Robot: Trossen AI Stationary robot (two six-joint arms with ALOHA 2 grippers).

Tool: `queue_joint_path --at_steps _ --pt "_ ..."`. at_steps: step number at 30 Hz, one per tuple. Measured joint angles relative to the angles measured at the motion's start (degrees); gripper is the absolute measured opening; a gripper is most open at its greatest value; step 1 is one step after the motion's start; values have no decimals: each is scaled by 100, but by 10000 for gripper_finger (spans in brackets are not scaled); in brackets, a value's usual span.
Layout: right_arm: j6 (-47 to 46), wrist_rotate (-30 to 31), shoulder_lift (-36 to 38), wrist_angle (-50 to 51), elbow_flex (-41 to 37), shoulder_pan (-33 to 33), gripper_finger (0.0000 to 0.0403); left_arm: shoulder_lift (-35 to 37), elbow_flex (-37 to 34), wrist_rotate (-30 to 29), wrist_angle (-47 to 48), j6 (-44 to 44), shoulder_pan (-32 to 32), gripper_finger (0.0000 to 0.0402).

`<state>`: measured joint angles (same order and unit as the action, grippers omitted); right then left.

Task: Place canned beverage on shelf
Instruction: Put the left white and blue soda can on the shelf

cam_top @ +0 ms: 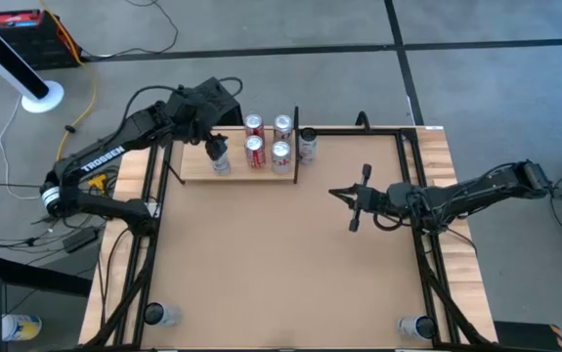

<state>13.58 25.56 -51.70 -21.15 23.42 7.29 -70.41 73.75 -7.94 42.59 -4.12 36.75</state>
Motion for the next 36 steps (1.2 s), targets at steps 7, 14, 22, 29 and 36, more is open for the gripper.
queue_joint_path --at_steps 7,14,22,29,36 --pt "-3 -4 -2 52 4 20 24 6 303 -4 348 1900 207 277" --pt "-48 -11 -2 70 4 20 24 6 308 21 826 2160 291 289" --pt "-54 -11 -4 68 4 17 24 2 308 -30 966 2203 291 337" --pt "-61 -15 -4 70 7 17 24 0 308 321 1135 2304 291 354" --pt "-61 -17 -4 68 7 17 25 -328 311 418 1281 2330 217 352"
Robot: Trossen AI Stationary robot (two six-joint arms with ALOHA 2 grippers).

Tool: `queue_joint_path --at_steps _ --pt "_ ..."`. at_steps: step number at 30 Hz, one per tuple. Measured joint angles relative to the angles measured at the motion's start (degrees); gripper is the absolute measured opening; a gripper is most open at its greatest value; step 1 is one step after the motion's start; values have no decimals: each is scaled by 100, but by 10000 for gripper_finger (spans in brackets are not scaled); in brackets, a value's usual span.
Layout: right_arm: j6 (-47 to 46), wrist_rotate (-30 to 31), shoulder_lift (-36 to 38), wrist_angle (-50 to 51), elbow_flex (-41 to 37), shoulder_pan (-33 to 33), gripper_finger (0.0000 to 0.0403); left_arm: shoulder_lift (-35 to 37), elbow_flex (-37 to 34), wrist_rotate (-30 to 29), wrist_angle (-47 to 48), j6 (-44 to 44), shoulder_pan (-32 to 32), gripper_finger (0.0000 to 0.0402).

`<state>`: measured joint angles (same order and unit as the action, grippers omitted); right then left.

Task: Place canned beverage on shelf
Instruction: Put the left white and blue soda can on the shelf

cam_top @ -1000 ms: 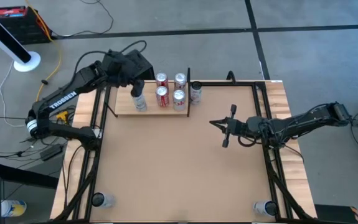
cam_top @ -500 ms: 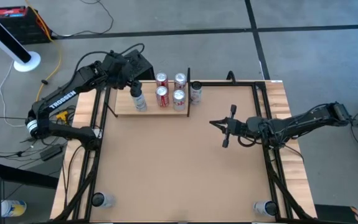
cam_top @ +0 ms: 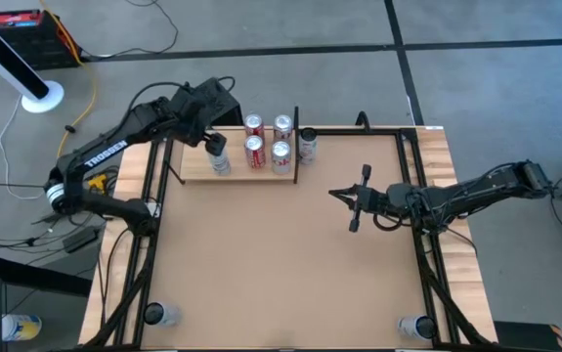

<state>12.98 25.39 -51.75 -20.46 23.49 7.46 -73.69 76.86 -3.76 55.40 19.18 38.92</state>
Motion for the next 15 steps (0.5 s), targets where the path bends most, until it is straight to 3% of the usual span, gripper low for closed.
queue_joint_path --at_steps 15 --pt "-10 -4 -11 90 0 0 24 -797 0 32 171 -367 -7 352"
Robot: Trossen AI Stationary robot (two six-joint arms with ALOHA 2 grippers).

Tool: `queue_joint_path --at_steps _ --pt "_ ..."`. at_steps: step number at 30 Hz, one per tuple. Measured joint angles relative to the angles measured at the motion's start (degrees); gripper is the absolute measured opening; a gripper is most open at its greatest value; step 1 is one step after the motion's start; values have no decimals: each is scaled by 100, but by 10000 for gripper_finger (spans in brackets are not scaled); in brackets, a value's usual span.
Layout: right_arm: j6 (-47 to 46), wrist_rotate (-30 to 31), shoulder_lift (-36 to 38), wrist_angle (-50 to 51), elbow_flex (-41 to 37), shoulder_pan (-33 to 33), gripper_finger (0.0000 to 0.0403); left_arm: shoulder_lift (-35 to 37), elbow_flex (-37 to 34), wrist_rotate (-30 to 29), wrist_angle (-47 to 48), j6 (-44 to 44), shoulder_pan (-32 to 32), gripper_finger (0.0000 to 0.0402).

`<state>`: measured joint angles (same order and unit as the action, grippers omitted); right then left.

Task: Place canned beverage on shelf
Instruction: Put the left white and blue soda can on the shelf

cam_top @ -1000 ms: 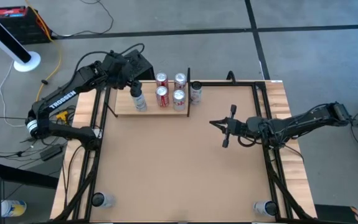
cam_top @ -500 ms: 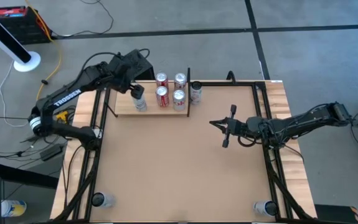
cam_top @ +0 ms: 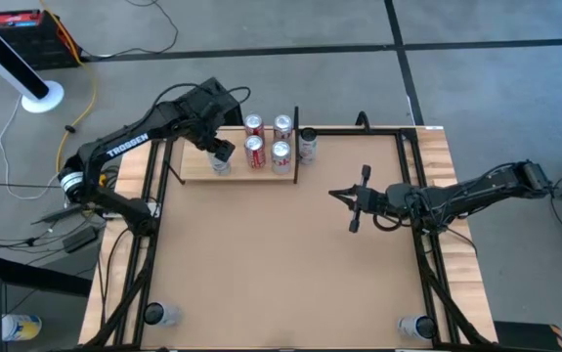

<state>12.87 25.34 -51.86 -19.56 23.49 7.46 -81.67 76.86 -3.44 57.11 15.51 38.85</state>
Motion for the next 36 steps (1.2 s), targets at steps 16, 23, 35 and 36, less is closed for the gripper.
queue_joint_path --at_steps 16,23,35,36 --pt "-45 -4 0 23 0 -1 25 -2 -1 -38 321 -155 -41 298" --pt "-43 -4 0 23 0 -1 24 -2 -2 -182 250 -622 -41 233" --pt "-43 -4 0 25 0 -2 24 -5 -4 -233 -415 -1874 81 233" --pt "-43 -4 0 25 0 0 24 -5 -4 -55 -485 -1955 149 233"
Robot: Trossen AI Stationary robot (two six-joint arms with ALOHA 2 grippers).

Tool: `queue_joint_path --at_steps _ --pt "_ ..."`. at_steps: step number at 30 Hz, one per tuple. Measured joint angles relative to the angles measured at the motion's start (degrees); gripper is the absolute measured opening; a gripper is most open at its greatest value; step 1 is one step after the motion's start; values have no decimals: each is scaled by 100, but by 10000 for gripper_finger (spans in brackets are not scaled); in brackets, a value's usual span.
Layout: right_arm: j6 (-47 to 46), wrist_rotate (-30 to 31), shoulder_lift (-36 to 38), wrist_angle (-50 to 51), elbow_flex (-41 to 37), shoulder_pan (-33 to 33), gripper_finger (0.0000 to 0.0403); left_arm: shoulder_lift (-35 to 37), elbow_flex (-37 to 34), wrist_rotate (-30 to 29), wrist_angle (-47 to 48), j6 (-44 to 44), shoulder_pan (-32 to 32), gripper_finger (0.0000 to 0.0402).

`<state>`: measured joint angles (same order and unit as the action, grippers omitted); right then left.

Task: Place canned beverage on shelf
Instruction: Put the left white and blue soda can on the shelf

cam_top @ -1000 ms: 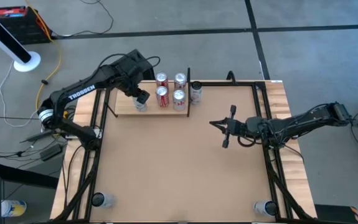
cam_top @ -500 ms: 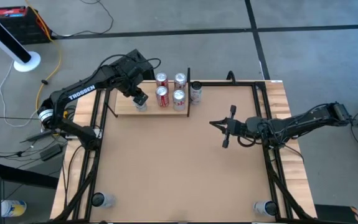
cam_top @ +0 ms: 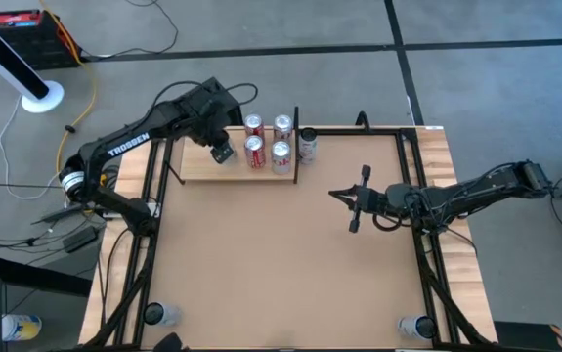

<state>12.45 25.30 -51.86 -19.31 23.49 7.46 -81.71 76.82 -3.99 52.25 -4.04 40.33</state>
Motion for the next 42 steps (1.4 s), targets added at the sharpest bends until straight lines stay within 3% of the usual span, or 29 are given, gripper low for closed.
queue_joint_path --at_steps 7,11,23,42 --pt "6 0 0 0 0 -17 24 -80 341 819 -104 -770 801 233" --pt "98 -4 0 -4 0 -109 24 -450 942 866 289 -1218 1097 233" --pt "0 -2 0 49 0 -505 24 -2026 2705 792 1305 -2276 1154 233" --pt "-304 -155 1 222 0 -490 24 -2157 2605 1424 1271 -2583 1454 233"
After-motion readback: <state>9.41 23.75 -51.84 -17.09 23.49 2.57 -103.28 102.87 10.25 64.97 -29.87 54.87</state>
